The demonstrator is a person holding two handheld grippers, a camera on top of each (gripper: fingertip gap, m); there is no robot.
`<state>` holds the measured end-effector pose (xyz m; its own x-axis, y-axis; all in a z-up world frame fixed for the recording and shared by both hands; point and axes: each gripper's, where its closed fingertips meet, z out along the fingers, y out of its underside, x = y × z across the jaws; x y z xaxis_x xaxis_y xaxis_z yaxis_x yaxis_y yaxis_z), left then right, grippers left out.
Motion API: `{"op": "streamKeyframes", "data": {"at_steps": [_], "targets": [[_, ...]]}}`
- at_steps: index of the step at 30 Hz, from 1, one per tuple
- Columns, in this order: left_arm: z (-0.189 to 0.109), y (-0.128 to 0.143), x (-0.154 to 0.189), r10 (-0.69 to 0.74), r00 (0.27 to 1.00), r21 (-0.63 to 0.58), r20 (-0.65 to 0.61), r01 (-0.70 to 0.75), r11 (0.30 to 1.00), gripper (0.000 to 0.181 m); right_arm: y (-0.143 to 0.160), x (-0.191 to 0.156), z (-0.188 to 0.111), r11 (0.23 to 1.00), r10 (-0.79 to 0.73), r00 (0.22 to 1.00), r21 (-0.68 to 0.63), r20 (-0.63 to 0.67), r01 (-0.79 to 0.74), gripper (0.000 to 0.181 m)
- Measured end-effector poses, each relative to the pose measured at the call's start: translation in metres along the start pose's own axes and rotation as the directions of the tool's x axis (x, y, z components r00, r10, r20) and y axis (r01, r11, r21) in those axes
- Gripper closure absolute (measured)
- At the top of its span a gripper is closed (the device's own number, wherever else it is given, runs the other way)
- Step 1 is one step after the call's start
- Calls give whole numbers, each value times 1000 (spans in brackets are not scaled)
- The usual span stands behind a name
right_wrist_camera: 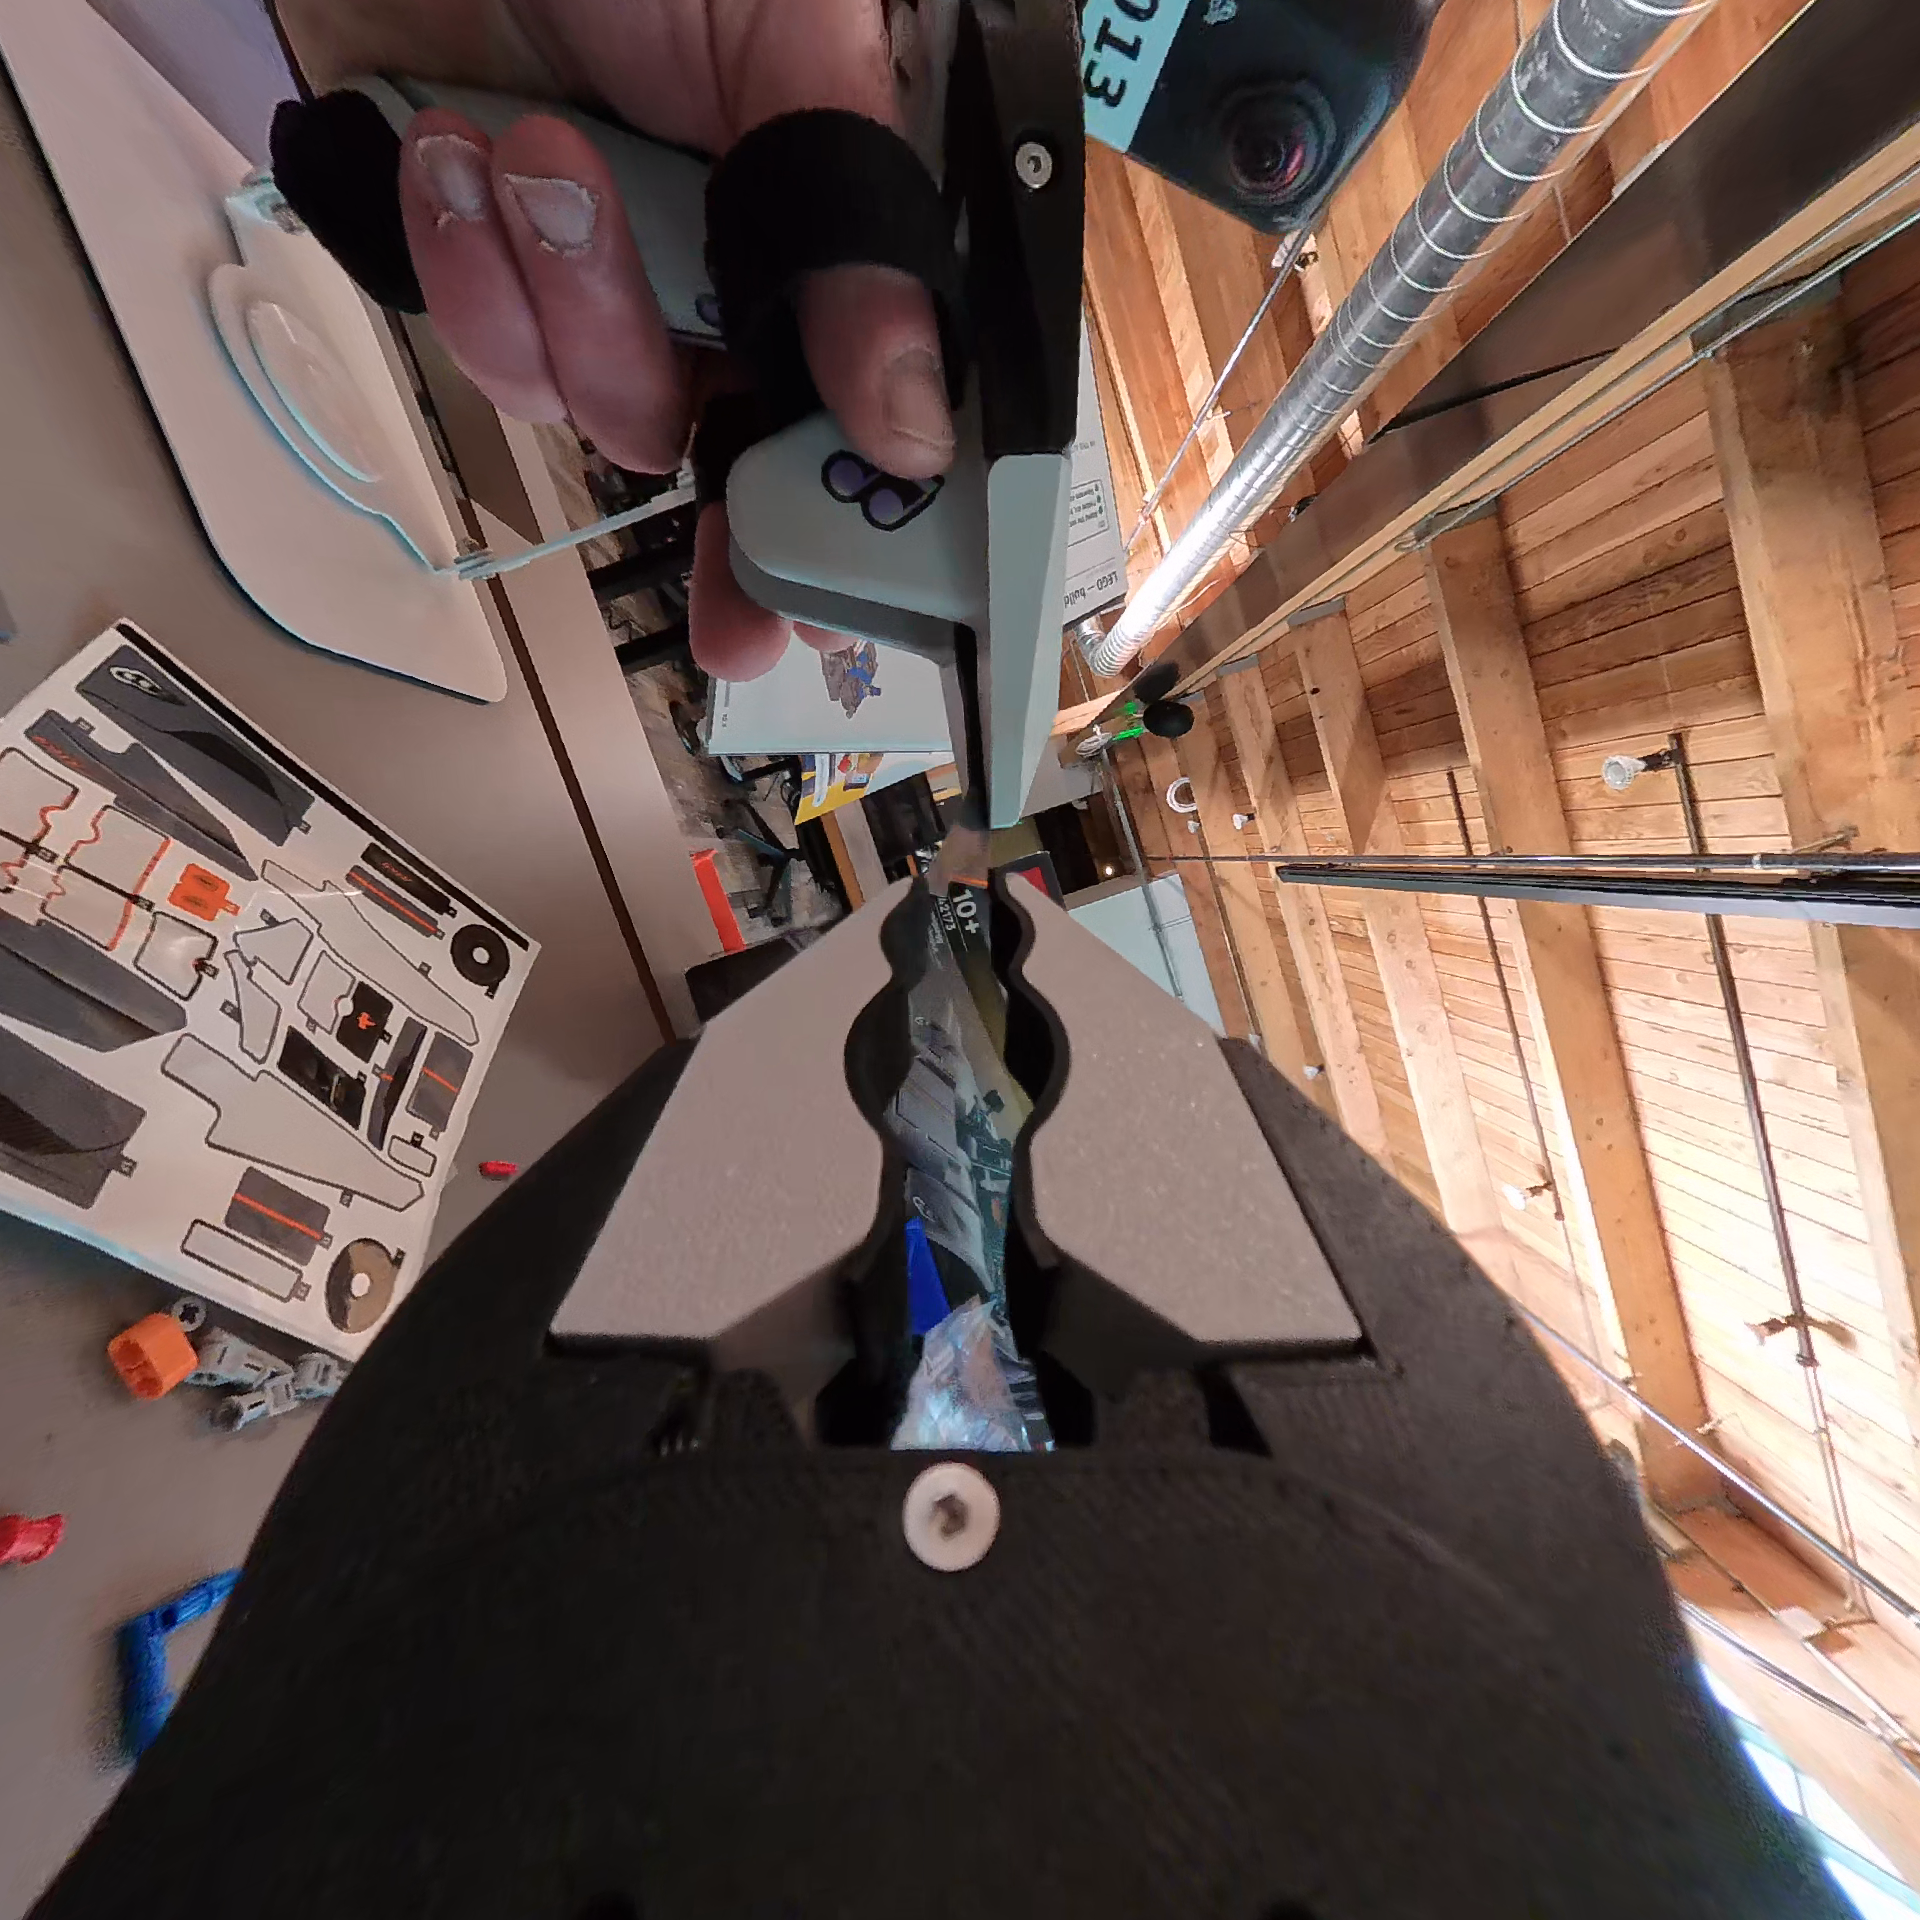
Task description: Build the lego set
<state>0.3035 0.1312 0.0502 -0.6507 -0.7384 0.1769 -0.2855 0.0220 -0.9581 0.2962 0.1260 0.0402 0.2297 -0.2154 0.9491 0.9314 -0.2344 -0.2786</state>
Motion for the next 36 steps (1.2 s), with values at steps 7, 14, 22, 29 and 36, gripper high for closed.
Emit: {"op": "streamKeyframes", "data": {"at_steps": [7,14,22,29,36], "targets": [[-17,-15,4,48,999,21,20,-49,999,181,17,-13,9,988,141,985,-78,103,-133,136],[-10,3,26,159,987,-129,-22,-160,979,181,46,10,3,899,438,891,-68,119,-433,133],[3,33,47,176,975,-260,-135,-206,943,181,36,7,-44,522,802,439,-117,405,-845,152],[20,61,60,193,960,-360,-203,-256,897,181,11,-14,-90,285,793,88,-240,602,-928,162],[30,78,70,236,943,-407,-236,-316,857,181,-7,-42,-90,315,776,9,-375,630,-872,156]]}}
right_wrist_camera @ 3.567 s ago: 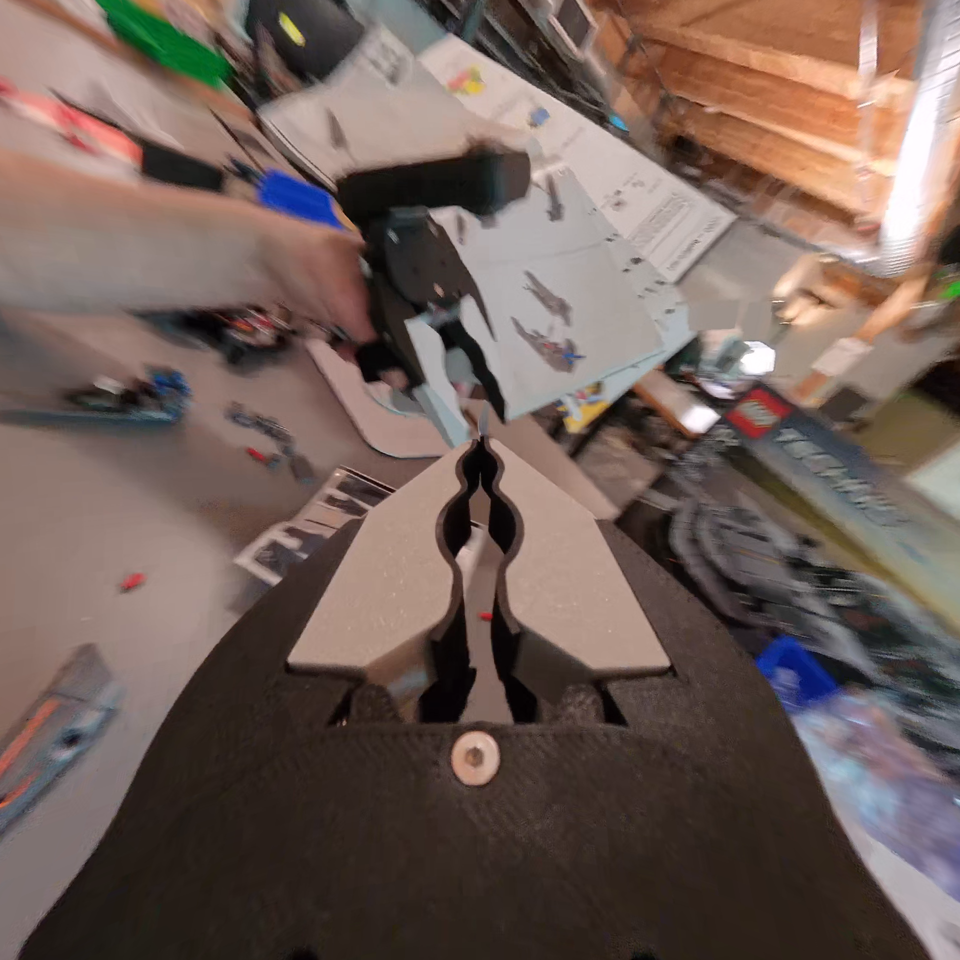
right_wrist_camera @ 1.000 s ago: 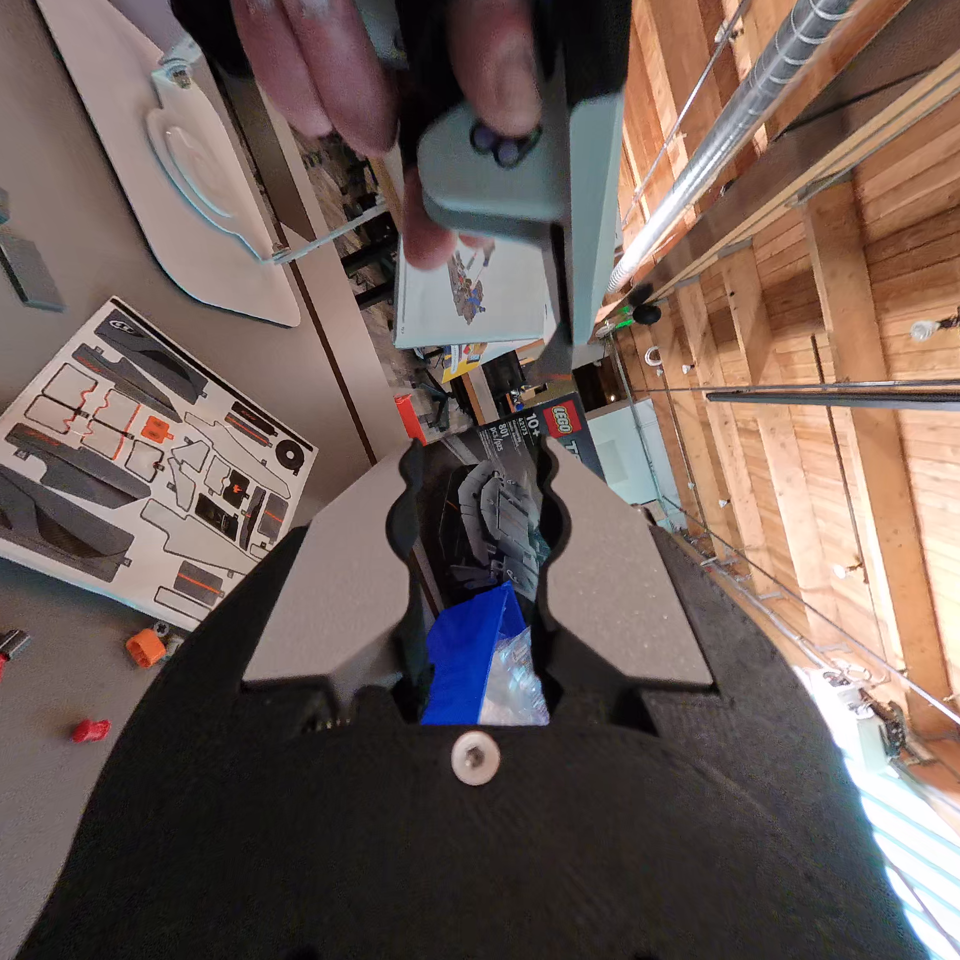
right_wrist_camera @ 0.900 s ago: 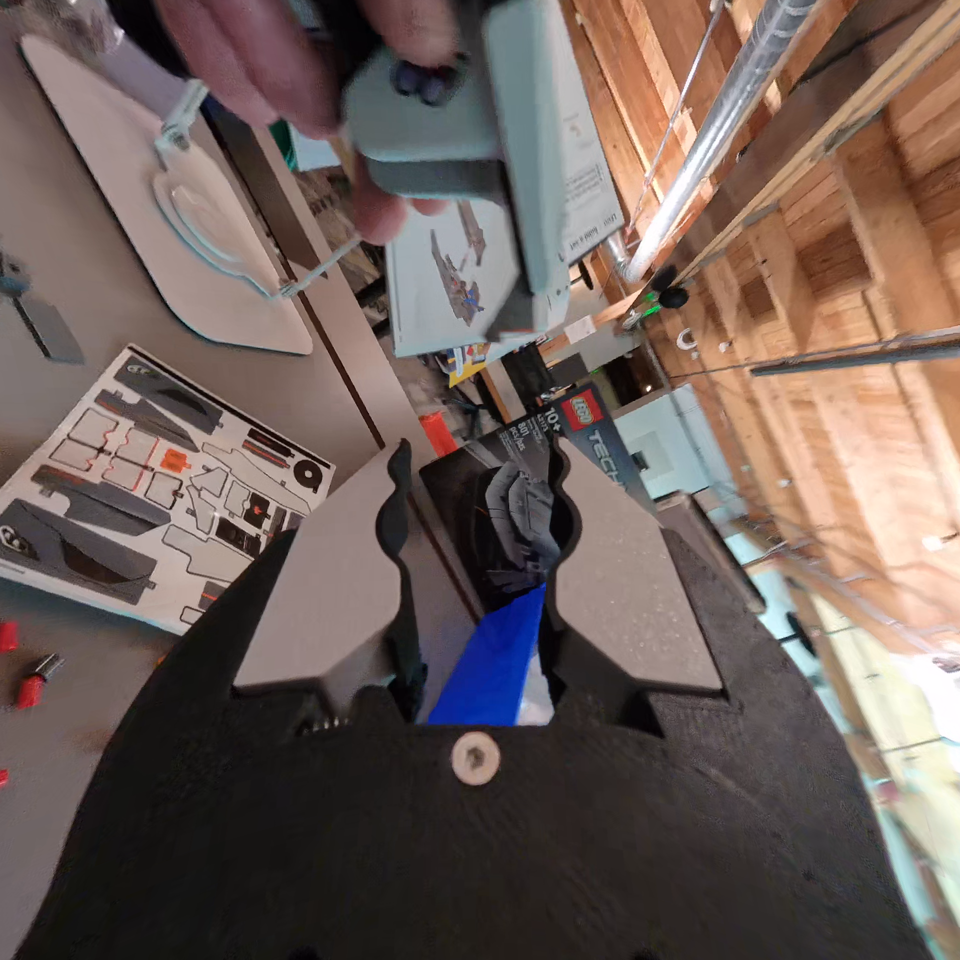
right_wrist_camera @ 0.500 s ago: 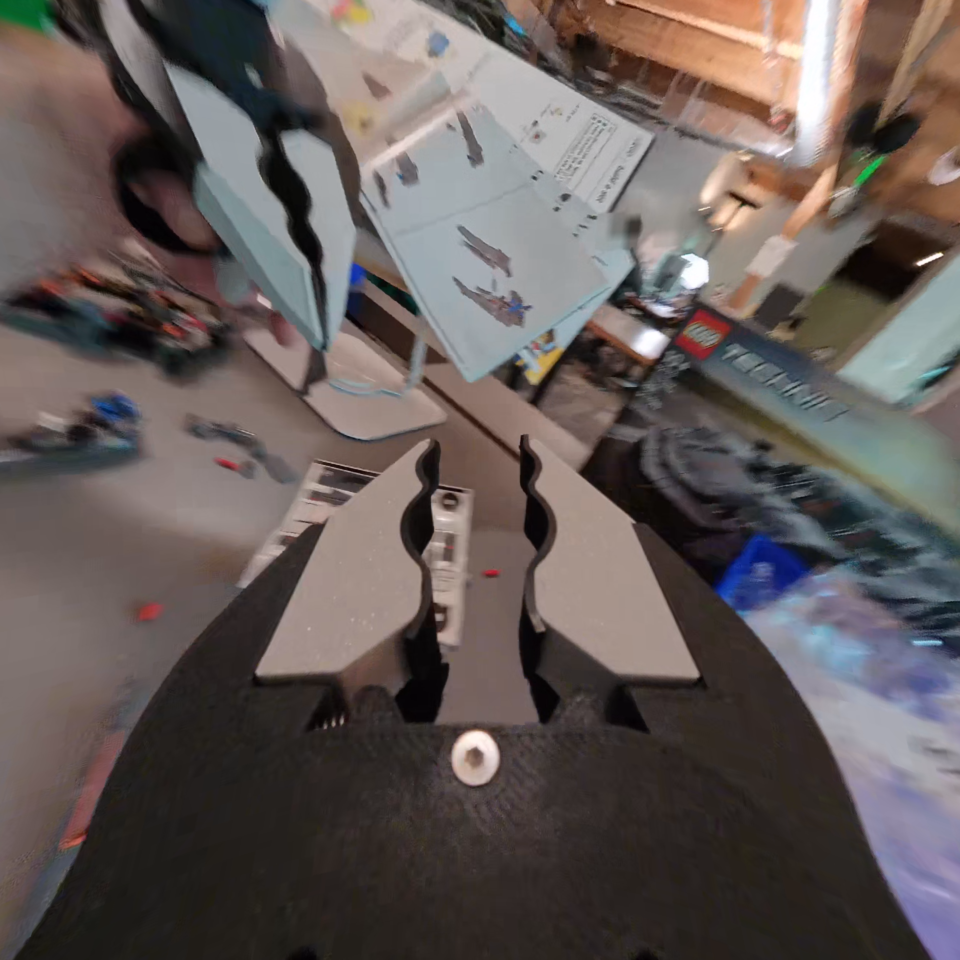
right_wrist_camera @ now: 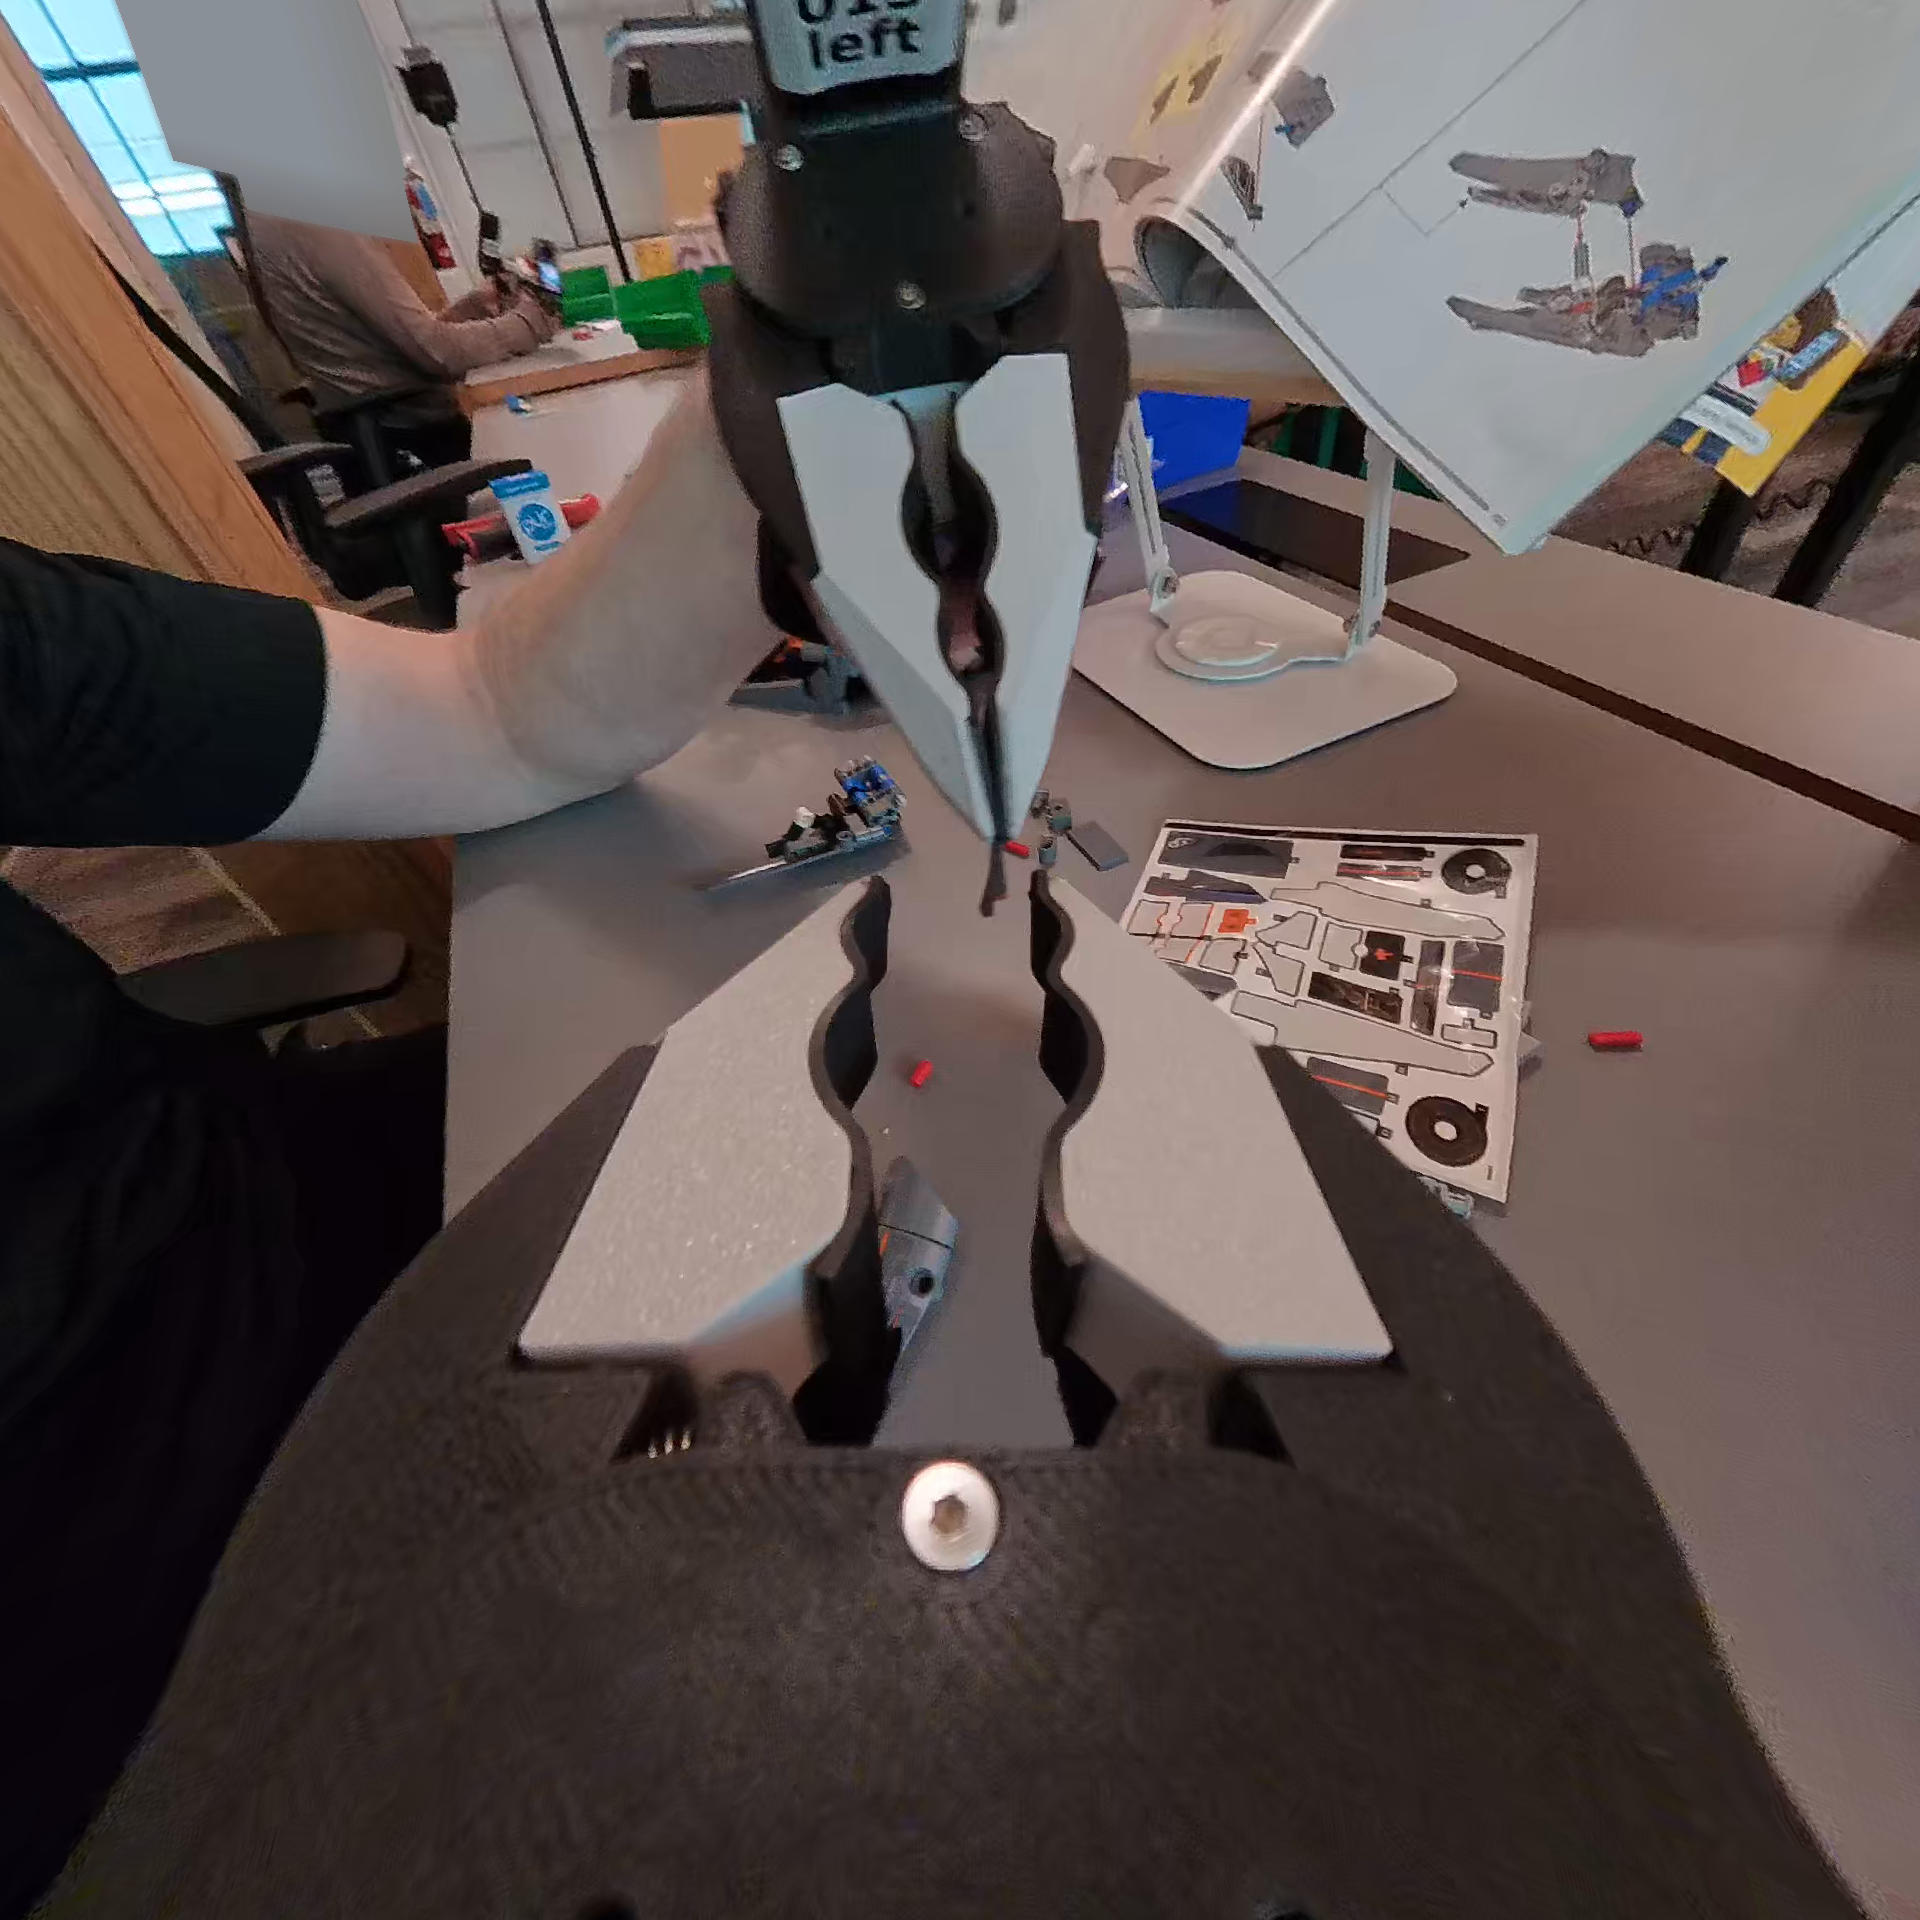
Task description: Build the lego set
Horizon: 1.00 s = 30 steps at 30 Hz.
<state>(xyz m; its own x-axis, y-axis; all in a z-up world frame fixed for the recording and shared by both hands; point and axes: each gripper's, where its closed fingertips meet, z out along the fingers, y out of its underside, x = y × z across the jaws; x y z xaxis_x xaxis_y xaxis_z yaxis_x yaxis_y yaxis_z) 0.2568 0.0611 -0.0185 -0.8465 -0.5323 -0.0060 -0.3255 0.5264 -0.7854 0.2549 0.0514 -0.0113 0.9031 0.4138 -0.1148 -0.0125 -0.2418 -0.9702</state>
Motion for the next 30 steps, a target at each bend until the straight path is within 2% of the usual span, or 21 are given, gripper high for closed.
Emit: {"op": "streamKeyframes", "data": {"at_steps": [2,6,10,12,17,20,21,24,27,30], "targets": [[3,0,3,13,1000,-10,-1,-13,1000,181,7,3,5,999,1,1000,-51,-15,-1,158],[5,0,8,34,999,-18,-8,-34,999,181,8,4,12,998,11,1000,-60,-16,-12,165],[4,-1,7,32,999,-7,-5,-32,999,181,12,7,17,995,1,999,-96,-33,-4,181],[4,-1,6,25,1000,1,-14,-25,1000,181,11,8,18,994,-11,999,-105,-50,6,181],[0,-12,-1,11,999,56,37,-13,998,181,2,5,11,999,22,999,-40,-47,-24,181],[2,-15,0,67,993,37,95,-71,997,180,-1,3,4,998,54,997,-13,-50,-55,181],[0,-17,-5,89,985,25,149,-93,995,169,-1,1,1,998,69,997,-2,-44,-69,181],[-17,-20,-19,144,953,2,268,-150,989,170,-1,-1,-11,993,109,993,44,-42,-107,181],[-26,-28,-14,172,946,25,276,-186,982,165,-4,-5,-24,982,154,988,116,-21,-151,181],[-12,-28,0,219,947,11,236,-228,974,162,-9,-10,-31,972,167,986,172,-10,-163,181]]}}
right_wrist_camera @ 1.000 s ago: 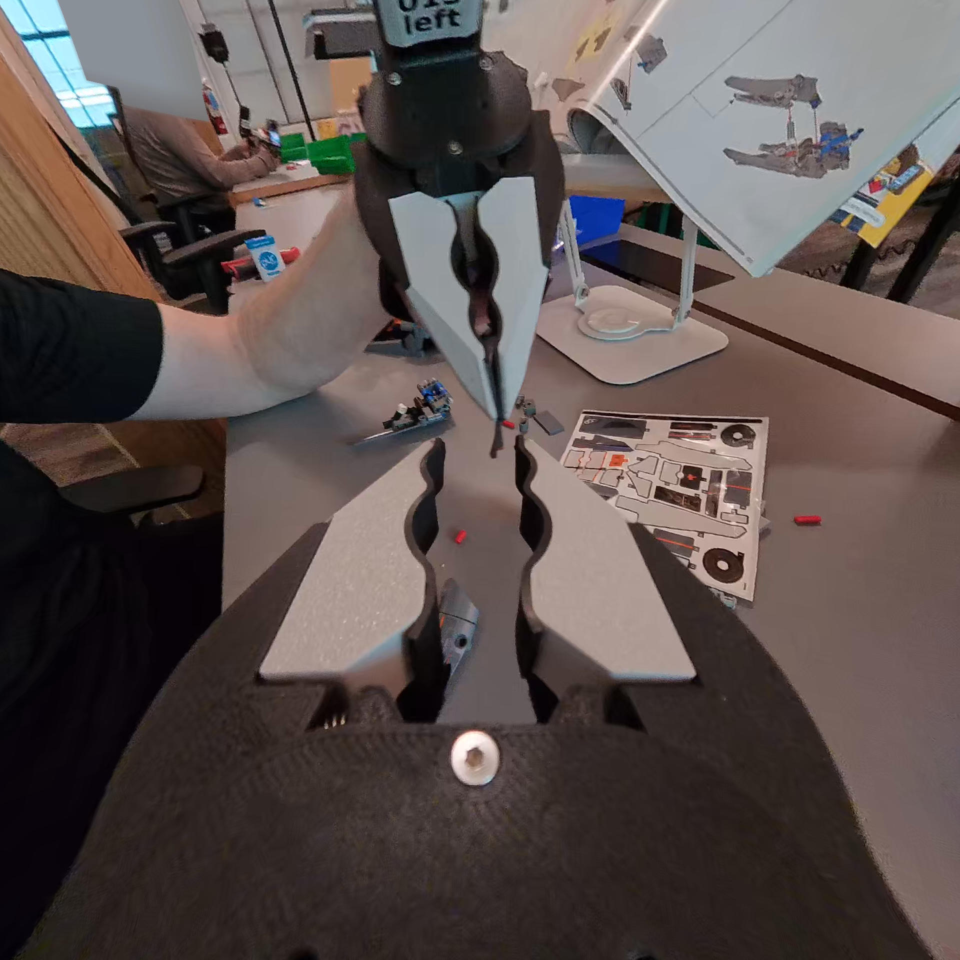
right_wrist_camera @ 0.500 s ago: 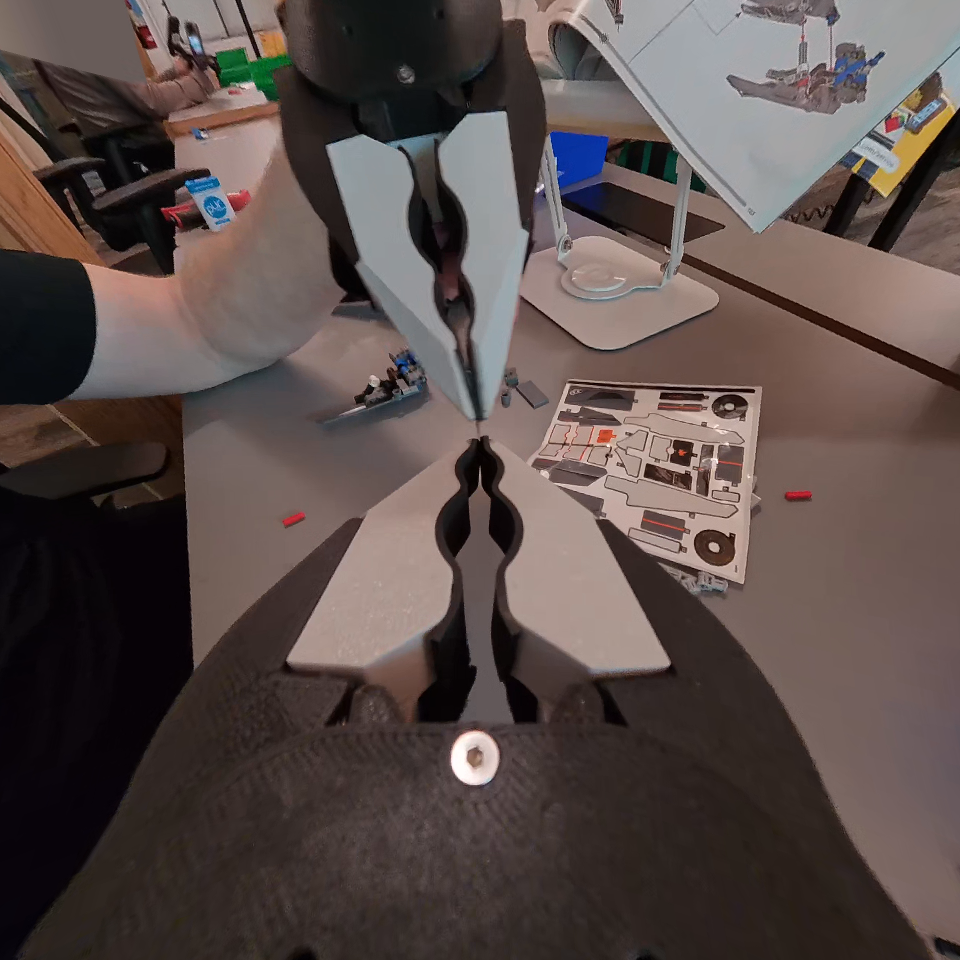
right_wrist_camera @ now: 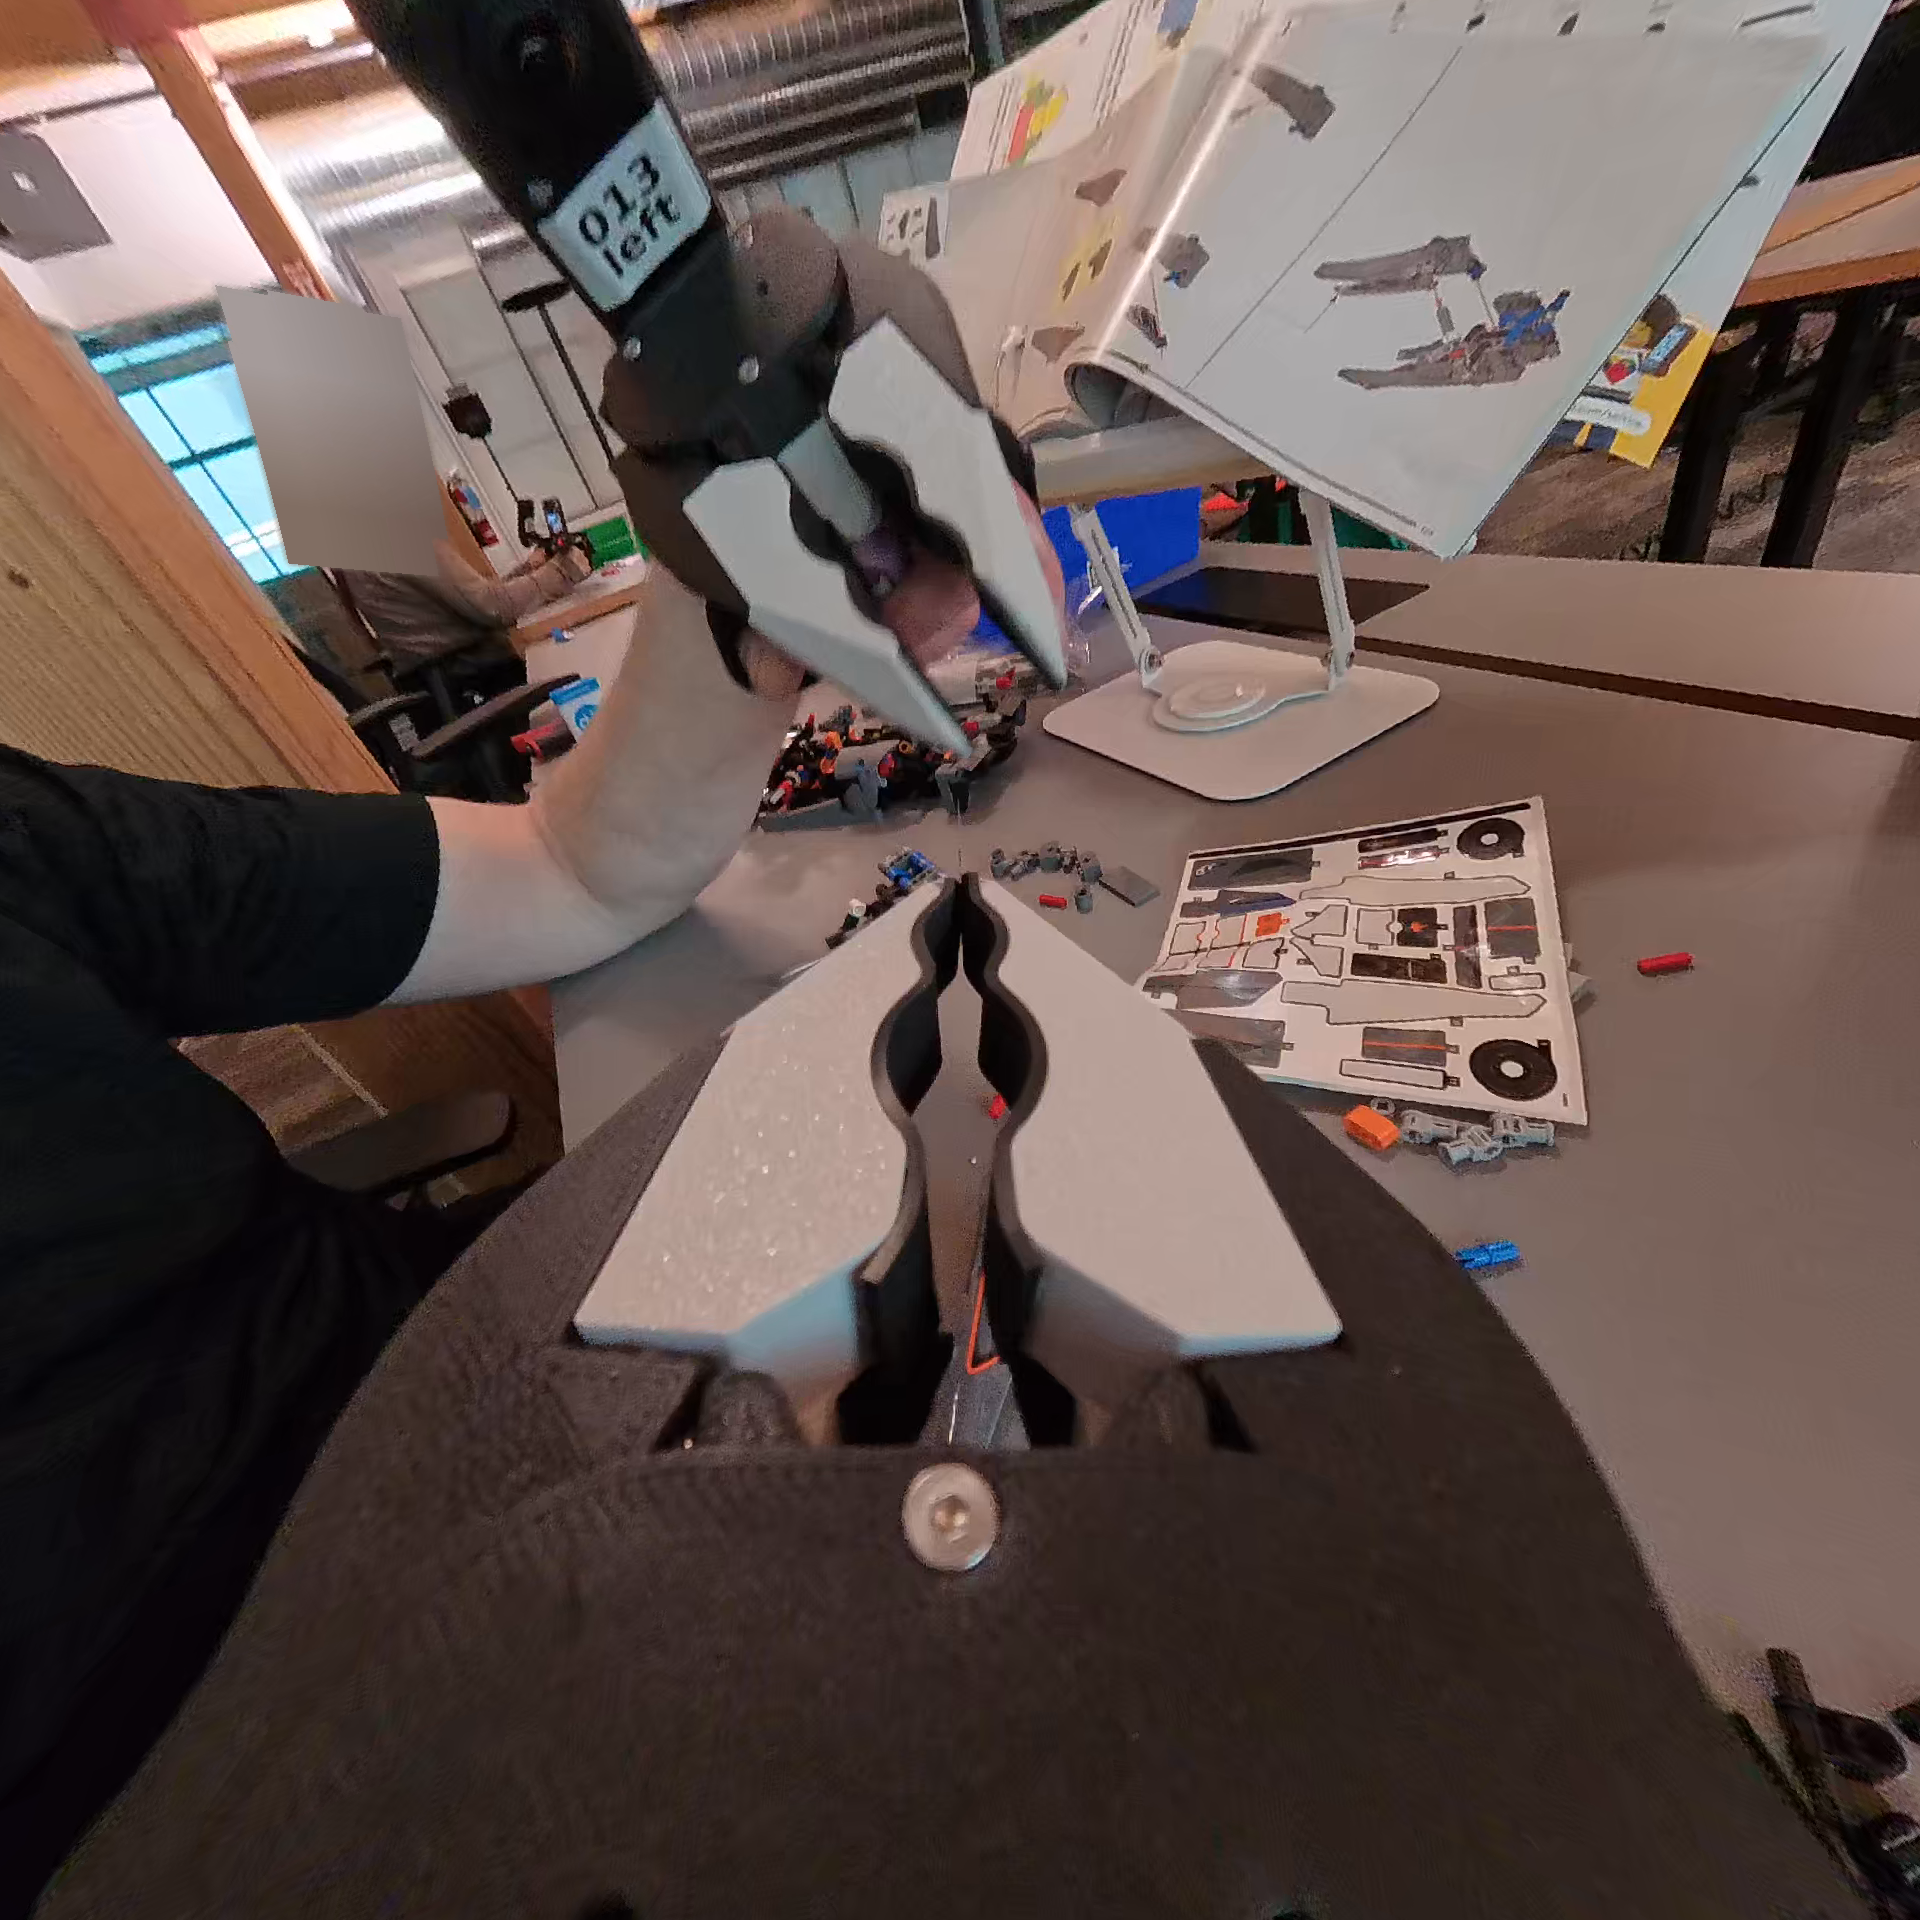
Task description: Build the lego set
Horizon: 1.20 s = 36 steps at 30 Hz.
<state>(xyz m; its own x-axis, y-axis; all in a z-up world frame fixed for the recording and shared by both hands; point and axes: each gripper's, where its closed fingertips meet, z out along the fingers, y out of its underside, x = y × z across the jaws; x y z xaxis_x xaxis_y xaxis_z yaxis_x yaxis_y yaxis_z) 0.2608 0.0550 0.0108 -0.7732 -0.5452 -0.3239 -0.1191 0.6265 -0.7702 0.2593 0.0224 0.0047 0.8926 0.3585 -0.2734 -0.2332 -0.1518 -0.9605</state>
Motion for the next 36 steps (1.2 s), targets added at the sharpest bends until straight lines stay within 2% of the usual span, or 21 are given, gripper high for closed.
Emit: {"op": "streamKeyframes", "data": {"at_steps": [4,9,11,19,24,32,36], "targets": [[16,-16,17,-55,994,93,-90,63,994,164,-13,-6,-8,992,-31,999,120,-19,34,181],[12,-36,20,-138,974,224,-179,177,958,166,-22,-6,-18,976,-47,997,212,-55,58,181],[13,-40,20,-156,968,242,-196,202,949,166,-22,-7,-18,972,-53,997,225,-59,65,181],[25,-38,17,-209,954,249,-214,260,933,170,-26,-8,-14,962,-79,996,256,-52,90,181],[25,-41,15,-227,945,281,-234,289,915,179,-25,-5,-12,961,-82,995,260,-57,94,181],[26,-37,17,-178,961,261,-210,230,937,181,-22,-1,-11,966,-73,996,244,-58,85,181],[29,-31,17,-143,977,201,-160,174,964,181,-15,0,-9,976,-133,985,160,-113,150,174]]}}
